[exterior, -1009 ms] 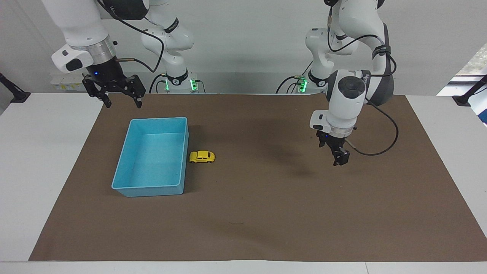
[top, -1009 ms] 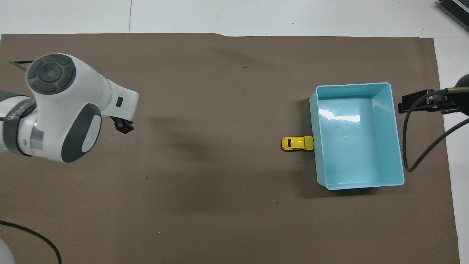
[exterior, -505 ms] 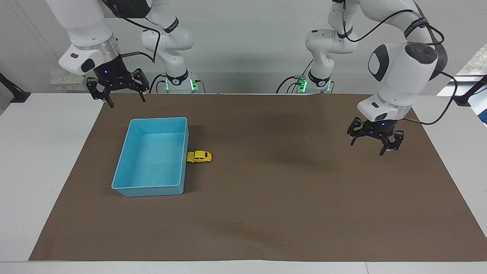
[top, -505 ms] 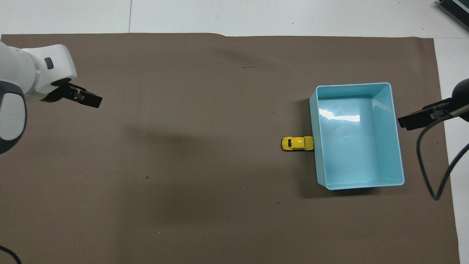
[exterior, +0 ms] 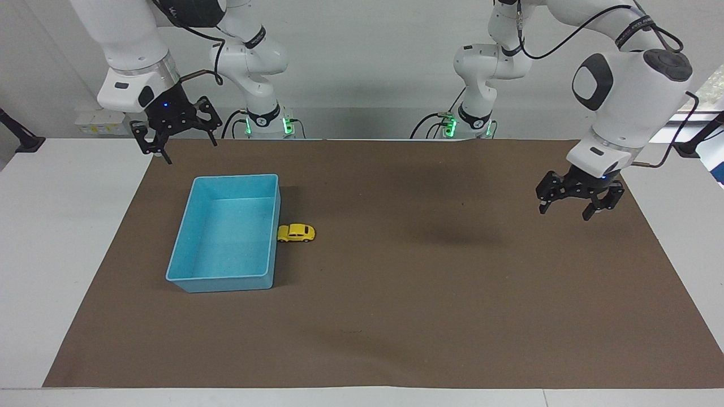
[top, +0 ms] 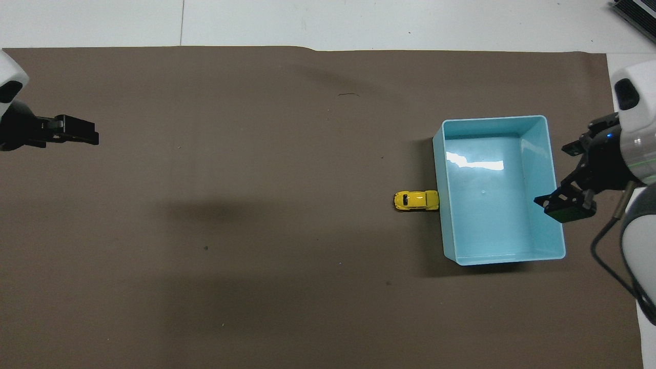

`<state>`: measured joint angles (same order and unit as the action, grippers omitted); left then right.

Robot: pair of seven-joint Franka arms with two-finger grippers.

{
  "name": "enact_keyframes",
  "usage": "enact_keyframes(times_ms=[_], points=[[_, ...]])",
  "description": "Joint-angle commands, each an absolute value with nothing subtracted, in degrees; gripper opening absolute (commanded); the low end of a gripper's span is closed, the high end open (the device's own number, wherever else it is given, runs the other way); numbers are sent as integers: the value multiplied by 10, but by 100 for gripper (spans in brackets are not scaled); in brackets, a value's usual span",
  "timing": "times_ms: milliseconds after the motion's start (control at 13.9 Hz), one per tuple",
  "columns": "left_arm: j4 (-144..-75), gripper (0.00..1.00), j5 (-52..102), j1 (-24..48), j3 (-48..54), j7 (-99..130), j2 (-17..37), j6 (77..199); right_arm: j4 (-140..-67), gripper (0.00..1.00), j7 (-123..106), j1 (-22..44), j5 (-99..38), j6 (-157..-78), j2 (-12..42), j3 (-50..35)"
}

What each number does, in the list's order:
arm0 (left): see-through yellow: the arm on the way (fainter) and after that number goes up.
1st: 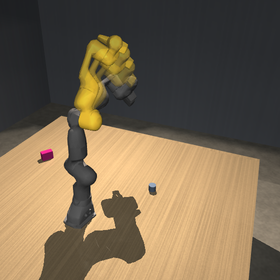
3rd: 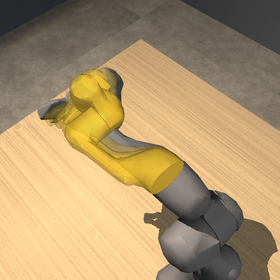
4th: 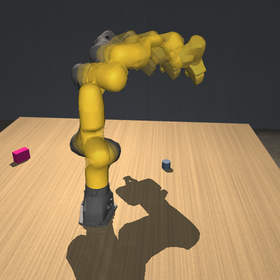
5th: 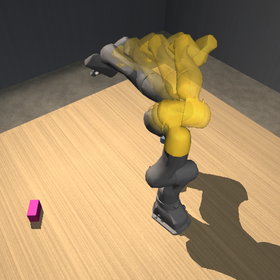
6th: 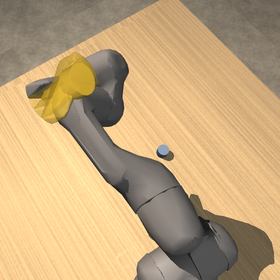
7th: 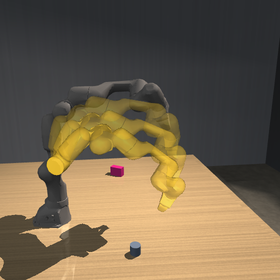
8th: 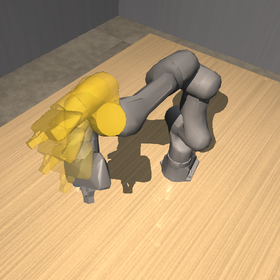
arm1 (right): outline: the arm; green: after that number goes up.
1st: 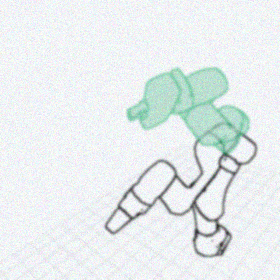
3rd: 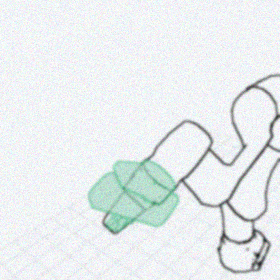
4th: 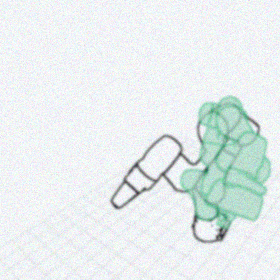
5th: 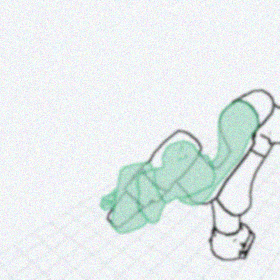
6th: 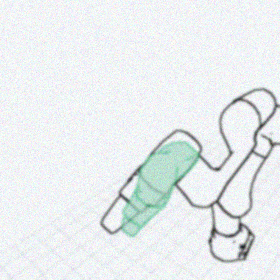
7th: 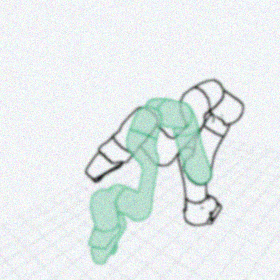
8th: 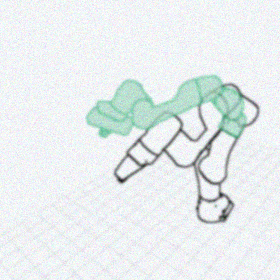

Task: Wind up and store yellow beetle car
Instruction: 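Move the right gripper down to the car beside the box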

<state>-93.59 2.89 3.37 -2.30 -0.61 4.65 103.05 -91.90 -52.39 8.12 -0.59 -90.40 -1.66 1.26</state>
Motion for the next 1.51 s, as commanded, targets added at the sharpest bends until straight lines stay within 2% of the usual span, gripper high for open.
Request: enact_keyframes(times_ms=[0, 216, 505, 721, 937, 1297, 1441], points=[[-892, 100, 8, 36, -17, 9, 36, 956, -968, 100, -573, 94, 0, -944, -38, 10], [-873, 100, 2, 37, -15, 11, 25, 904, -984, 100, -606, 116, -6, -997, -24, 9], [-876, 100, 3, 36, -13, 14, 15, 901, -1004, 100, -613, 122, -7, -1018, -8, 9], [-880, 100, 4, 36, -14, 8, 12, 897, -1048, 100, -614, 138, -6, -1073, -6, 9], [-880, 100, 4, 29, -18, 9, 10, 885, -1060, 100, -650, 158, 2, -1108, 13, 8], [-876, 100, 0, 30, -20, 9, 11, 870, -1079, 100, -659, 163, 2, -1116, 17, 8], [-875, 100, 0, 32, -20, 9, 11, 867, -1105, 100, -657, 172, 1, -1149, 20, 8]])
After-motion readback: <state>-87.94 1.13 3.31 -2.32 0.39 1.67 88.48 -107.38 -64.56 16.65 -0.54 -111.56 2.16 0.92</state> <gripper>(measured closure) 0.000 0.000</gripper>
